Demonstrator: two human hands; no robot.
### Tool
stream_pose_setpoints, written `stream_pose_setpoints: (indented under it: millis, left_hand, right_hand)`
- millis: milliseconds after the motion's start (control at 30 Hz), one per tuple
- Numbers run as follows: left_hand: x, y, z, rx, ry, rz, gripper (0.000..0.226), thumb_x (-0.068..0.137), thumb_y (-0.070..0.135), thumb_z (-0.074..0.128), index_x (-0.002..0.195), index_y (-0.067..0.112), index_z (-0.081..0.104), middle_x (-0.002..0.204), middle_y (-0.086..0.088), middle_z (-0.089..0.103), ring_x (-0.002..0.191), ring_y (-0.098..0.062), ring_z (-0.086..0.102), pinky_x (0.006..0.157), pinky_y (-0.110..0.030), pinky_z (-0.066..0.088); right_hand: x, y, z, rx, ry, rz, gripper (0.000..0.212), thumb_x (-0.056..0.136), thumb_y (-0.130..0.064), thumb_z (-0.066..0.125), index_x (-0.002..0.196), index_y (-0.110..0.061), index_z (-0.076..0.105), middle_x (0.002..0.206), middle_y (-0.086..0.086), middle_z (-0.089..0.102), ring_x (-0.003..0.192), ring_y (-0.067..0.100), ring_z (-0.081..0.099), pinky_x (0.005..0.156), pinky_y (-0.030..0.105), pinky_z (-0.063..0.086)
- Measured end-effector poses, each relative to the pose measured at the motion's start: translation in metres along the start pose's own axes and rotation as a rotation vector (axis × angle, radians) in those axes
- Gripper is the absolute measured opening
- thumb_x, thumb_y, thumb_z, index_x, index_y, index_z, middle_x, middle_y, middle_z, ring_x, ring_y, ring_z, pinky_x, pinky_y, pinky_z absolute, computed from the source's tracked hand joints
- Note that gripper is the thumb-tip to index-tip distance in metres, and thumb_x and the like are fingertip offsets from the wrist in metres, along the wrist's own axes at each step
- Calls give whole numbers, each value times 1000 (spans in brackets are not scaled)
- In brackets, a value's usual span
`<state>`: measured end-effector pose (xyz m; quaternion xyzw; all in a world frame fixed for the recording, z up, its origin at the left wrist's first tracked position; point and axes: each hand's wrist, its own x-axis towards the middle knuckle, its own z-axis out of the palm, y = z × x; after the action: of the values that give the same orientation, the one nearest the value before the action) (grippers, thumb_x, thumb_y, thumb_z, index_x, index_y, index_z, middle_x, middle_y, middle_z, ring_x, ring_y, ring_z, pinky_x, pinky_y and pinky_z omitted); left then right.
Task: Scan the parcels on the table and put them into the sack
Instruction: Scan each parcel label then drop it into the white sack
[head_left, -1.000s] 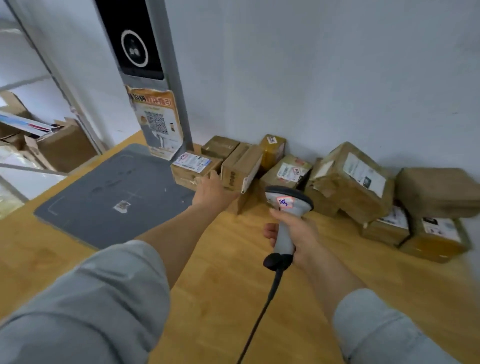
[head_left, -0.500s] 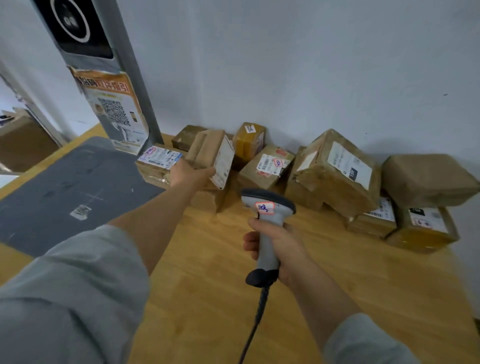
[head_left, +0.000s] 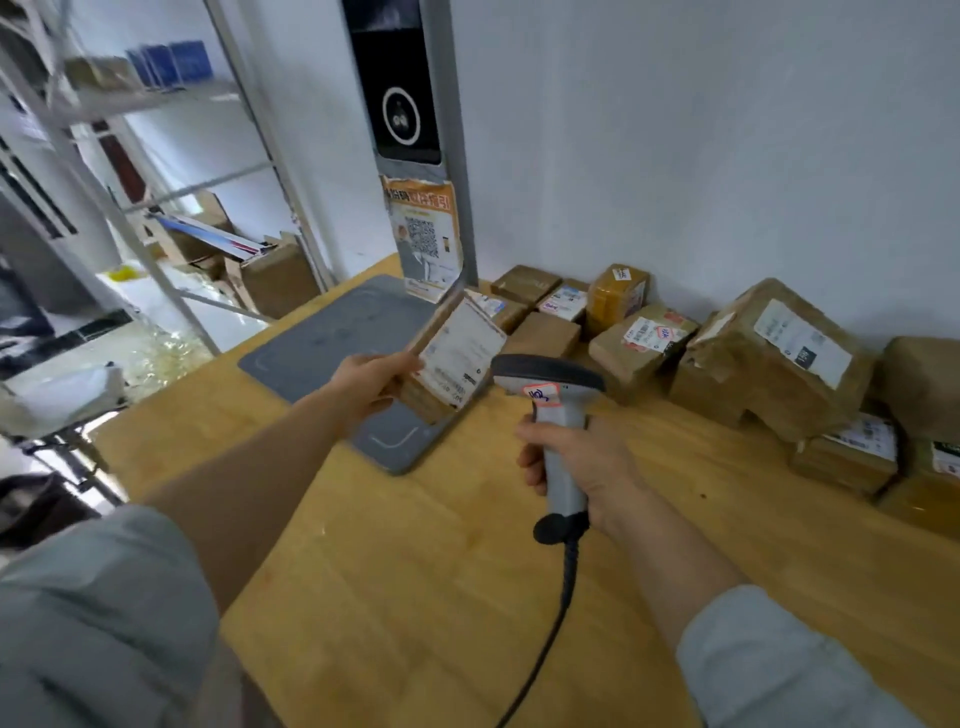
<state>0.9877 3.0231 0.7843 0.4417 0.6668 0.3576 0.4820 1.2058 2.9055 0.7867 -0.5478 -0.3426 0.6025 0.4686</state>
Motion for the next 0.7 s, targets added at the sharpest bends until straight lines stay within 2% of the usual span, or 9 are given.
stream_pose_setpoints:
  millis: [67,167,267,400,533,700]
  left_hand:
    - [-17,-2,-31,20,64,-16,20,78,28,76,83,13,64,89,-9,68,86,-23,63,87,-39,52]
    - [-36,-10,-74,96,100,-34,33,76,31,78,94,8,64,98,-15,72,92,-26,69,86,-42,57]
    - [-51,-15,-104,191,102,-56,44,74,33,80,101,5,59,92,-14,73,86,-23,71,80,-37,59]
    - [-64,-18,-130,299,94,-65,40,74,34,80,96,9,58,87,-11,72,79,-20,70,71,-31,58]
    - [-68,-19,-154,362,103,-79,37,76,37,79,91,10,58,88,-11,71,80,-21,68,68,-30,56]
    - [-69,-26,-179,375,96,-97,46,72,42,81,98,11,60,90,-9,71,84,-22,68,77,-34,56]
  right_hand:
    - [-10,3,14,-108,-61,-34,8,82,-9,71,84,-5,64,58,7,64,44,17,56,44,25,47]
    - [-26,6,38,-293,-139,-55,14,80,-13,74,88,-9,63,61,6,65,46,15,57,46,25,48]
    - [-40,11,58,-434,-216,-96,18,78,-14,77,86,-18,60,62,3,64,46,12,56,48,25,49]
    - [-57,20,78,-612,-260,-216,22,79,-17,76,83,-27,56,65,0,63,47,8,56,51,24,50]
    - [-67,25,98,-724,-295,-313,24,81,-19,75,83,-29,53,66,-1,62,52,11,58,58,31,55]
    - [-75,24,121,-763,-343,-383,25,81,-16,74,83,-30,53,69,-3,61,56,13,60,57,29,55]
